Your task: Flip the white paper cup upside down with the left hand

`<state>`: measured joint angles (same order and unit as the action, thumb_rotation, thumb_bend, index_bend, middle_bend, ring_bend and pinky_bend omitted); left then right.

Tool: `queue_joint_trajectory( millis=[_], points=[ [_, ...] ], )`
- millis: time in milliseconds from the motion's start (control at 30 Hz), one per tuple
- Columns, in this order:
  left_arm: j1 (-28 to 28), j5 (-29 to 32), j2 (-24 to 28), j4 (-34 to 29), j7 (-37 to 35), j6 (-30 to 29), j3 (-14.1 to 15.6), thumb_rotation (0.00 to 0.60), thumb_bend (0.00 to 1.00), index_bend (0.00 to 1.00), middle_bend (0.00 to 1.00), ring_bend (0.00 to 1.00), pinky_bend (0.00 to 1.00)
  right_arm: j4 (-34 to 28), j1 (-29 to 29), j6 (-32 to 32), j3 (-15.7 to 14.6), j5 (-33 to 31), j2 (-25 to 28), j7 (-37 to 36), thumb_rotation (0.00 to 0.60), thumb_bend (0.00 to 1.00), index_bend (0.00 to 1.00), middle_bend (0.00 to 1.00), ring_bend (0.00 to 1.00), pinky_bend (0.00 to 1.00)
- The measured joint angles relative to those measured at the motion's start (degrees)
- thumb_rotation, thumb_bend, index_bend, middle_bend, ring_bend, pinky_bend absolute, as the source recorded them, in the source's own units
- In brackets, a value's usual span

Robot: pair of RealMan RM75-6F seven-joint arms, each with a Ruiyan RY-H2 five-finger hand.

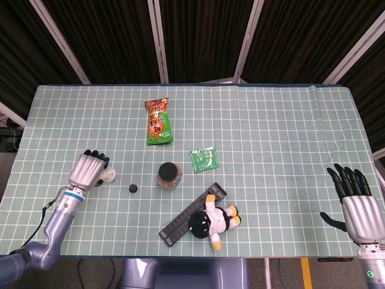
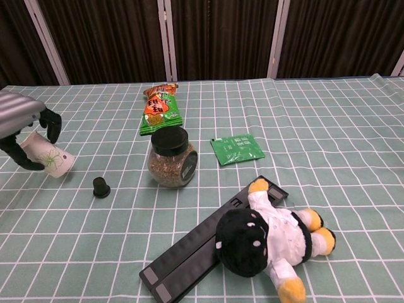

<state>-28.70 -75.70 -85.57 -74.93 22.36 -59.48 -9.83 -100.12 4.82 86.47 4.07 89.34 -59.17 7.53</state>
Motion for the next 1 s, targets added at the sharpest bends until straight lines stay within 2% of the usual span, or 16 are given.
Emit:
queue_joint_trajectory(
  millis=[300, 467, 567, 633, 700, 767, 833, 1000],
  points=[
    [1.6, 5.7, 6.3, -3.1, -36.7, 10.1, -4.0, 0.600, 0.09, 0.53, 0.41, 0.32, 0.36, -0.5, 0.6, -1.0, -0.2, 0.2, -0.6, 1.5, 0.600, 0.00, 0.00, 0.00, 0.00, 0.00],
    [2.0, 6.1, 7.4, -1.8, -50.4, 15.4, -4.7, 0.600, 0.09, 0.52, 0.41, 0.32, 0.35, -0.5, 0.8, -1.5, -0.2, -0.1, -0.8, 2.0, 0.600, 0.00, 0.00, 0.00, 0.00, 0.00],
    [1.9, 5.5, 6.9, 0.8, -54.0, 16.9, -4.6, 0.600, 0.08, 0.51, 0.40, 0.30, 0.34, -0.4, 0.9, -1.6, -0.1, -0.5, -0.8, 1.9, 0.600, 0.00, 0.00, 0.00, 0.00, 0.00],
    [1.7, 5.0, 6.3, 2.3, -54.8, 17.3, -4.4, 0.600, 0.09, 0.45, 0.31, 0.24, 0.29, -0.3, 0.9, -1.6, -0.1, -0.6, -0.7, 1.8, 0.600, 0.00, 0.00, 0.00, 0.00, 0.00],
    [1.5, 4.7, 5.7, 3.2, -55.1, 17.5, -3.9, 0.600, 0.09, 0.33, 0.16, 0.10, 0.17, -0.3, 0.9, -1.6, -0.1, -0.7, -0.7, 1.7, 0.600, 0.00, 0.00, 0.00, 0.00, 0.00],
    [1.3, 4.4, 5.4, 3.8, -55.2, 17.6, -3.6, 0.600, 0.09, 0.13, 0.02, 0.00, 0.04, -0.3, 0.9, -1.6, -0.1, -0.7, -0.6, 1.6, 0.600, 0.00, 0.00, 0.00, 0.00, 0.00],
    [1.2, 3.9, 5.1, 4.3, -55.3, 17.5, -3.0, 0.600, 0.09, 0.02, 0.00, 0.00, 0.00, -0.2, 0.9, -1.5, -0.1, -0.7, -0.6, 1.5, 0.600, 0.00, 0.00, 0.00, 0.00, 0.00],
    [1.1, 2.1, 5.6, 4.3, -53.6, 15.8, -2.0, 0.600, 0.09, 0.00, 0.00, 0.00, 0.00, -0.2, 0.8, -1.5, -0.2, -0.5, -0.3, 1.1, 0.600, 0.00, 0.00, 0.00, 0.00, 0.00]
  ],
)
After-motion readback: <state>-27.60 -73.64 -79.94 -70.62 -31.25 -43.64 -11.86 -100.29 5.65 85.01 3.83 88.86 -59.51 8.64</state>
